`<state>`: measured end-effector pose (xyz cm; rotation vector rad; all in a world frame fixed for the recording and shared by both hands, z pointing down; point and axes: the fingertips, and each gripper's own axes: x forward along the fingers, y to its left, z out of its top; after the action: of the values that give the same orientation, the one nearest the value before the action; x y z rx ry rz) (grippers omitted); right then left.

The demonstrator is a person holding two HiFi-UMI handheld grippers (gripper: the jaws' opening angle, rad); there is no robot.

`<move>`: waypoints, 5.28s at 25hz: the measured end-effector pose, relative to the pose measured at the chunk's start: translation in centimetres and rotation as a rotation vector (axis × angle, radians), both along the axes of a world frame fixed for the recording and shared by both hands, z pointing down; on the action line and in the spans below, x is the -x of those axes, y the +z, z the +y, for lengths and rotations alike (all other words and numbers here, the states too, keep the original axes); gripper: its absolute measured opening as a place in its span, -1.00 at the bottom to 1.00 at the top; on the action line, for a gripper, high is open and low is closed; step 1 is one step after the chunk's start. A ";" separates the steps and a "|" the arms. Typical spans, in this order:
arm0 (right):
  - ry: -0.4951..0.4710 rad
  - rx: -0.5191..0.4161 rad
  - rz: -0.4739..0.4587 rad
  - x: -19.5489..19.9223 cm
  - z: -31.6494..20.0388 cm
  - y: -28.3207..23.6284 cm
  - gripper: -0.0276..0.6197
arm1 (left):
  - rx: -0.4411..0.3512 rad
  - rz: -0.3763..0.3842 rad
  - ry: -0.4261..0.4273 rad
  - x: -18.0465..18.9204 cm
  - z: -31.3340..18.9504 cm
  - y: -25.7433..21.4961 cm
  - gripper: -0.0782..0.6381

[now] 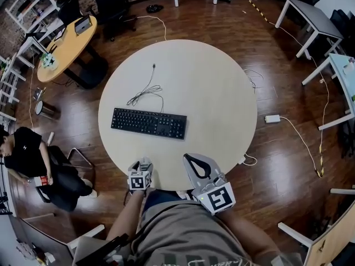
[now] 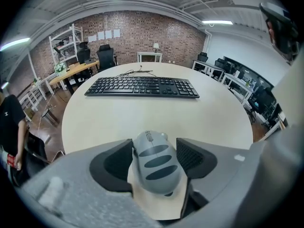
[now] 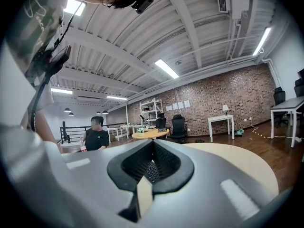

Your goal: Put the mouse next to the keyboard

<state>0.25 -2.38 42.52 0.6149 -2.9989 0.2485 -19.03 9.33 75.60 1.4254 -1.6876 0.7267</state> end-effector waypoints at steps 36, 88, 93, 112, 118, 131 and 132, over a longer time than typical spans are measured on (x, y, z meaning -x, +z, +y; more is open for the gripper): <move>0.031 0.005 -0.003 -3.5 -1.5 1.0 -0.90 | 0.050 0.055 0.200 -9.8 -2.3 0.2 0.06; 0.227 0.073 0.100 -11.0 -3.8 5.3 -0.90 | 0.055 0.113 0.552 -24.0 -10.0 0.4 0.07; 0.235 0.077 0.099 -11.3 -4.1 5.5 -0.90 | 0.068 0.123 0.572 -24.8 -11.0 0.4 0.08; 0.309 0.103 0.131 -14.6 -5.9 7.5 -0.90 | 0.050 0.132 0.591 -26.5 -15.1 0.6 0.09; 0.344 0.112 0.135 -16.2 -7.3 7.6 -0.90 | 0.041 0.140 0.587 -27.2 -17.0 0.5 0.09; 0.354 0.063 0.153 -17.3 -10.6 6.5 -0.90 | 0.025 0.147 0.597 -28.2 -21.9 0.6 0.10; 0.355 0.067 0.154 -17.4 -10.8 6.5 -0.90 | 0.024 0.152 0.598 -28.3 -22.2 0.7 0.10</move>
<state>17.61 -13.18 49.06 1.1024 -2.7064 0.3038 9.28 -12.83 76.28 1.9397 -1.1295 0.9217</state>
